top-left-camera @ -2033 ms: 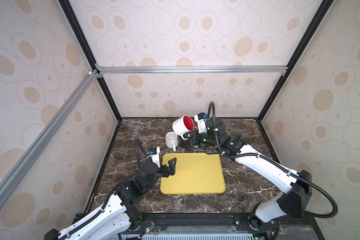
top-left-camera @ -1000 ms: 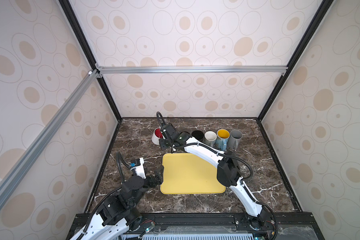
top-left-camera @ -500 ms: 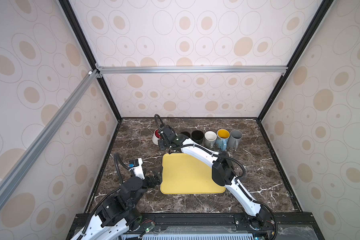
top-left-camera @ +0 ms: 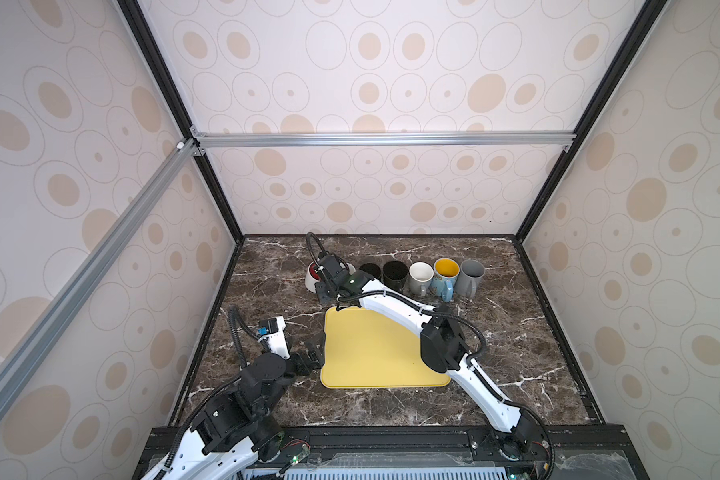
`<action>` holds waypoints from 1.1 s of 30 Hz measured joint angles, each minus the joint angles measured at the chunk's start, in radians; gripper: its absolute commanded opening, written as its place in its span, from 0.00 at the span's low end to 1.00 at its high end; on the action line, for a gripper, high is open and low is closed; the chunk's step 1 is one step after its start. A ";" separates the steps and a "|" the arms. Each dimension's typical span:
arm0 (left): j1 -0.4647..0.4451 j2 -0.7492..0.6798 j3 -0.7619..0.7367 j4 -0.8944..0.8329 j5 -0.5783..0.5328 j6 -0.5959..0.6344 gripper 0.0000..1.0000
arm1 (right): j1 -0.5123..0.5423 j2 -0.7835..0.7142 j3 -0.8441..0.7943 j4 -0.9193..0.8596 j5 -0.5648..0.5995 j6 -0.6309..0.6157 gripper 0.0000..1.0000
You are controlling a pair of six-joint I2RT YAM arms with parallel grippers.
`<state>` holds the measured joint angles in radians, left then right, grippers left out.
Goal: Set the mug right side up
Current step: 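Lower the red-lined mug beside the white mug with the right gripper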
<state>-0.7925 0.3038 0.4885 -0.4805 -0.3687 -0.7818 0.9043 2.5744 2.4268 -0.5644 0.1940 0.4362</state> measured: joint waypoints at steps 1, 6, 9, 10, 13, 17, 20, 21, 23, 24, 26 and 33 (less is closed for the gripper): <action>0.000 -0.003 -0.001 0.000 0.000 0.000 1.00 | 0.000 0.009 0.012 -0.002 0.003 0.000 0.00; 0.000 -0.016 -0.006 0.001 0.000 -0.001 1.00 | 0.003 0.038 0.031 -0.004 0.006 0.000 0.00; 0.000 -0.020 -0.016 0.000 0.000 -0.003 1.00 | 0.006 0.048 0.031 -0.013 0.009 0.000 0.00; 0.000 -0.020 -0.018 0.000 0.000 -0.004 1.00 | 0.008 0.050 0.031 -0.017 0.009 0.000 0.00; 0.000 -0.021 -0.020 0.001 0.000 -0.006 1.00 | 0.010 0.055 0.031 -0.024 0.012 0.000 0.00; 0.000 -0.022 -0.023 0.001 0.001 -0.007 1.00 | 0.013 0.056 0.031 -0.028 0.018 0.000 0.00; 0.000 -0.022 -0.023 0.001 0.001 -0.007 1.00 | 0.014 0.057 0.032 -0.027 0.022 0.000 0.01; 0.000 -0.022 -0.023 0.001 0.001 -0.007 1.00 | 0.015 0.057 0.032 -0.028 0.024 0.000 0.01; 0.000 -0.022 -0.024 0.002 0.001 -0.007 1.00 | 0.016 0.058 0.035 -0.031 0.029 0.000 0.02; 0.000 -0.022 -0.024 0.002 0.001 -0.007 1.00 | 0.017 0.061 0.041 -0.037 0.032 0.000 0.02; 0.000 -0.022 -0.026 0.002 0.001 -0.007 1.00 | 0.018 0.063 0.047 -0.041 0.039 0.000 0.03; 0.000 -0.022 -0.027 0.002 0.001 -0.007 1.00 | 0.021 0.063 0.050 -0.043 0.047 0.000 0.08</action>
<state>-0.7925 0.2821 0.4614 -0.4786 -0.3676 -0.7891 0.9249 2.6377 2.4763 -0.6071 0.2413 0.4366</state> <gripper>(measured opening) 0.998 0.171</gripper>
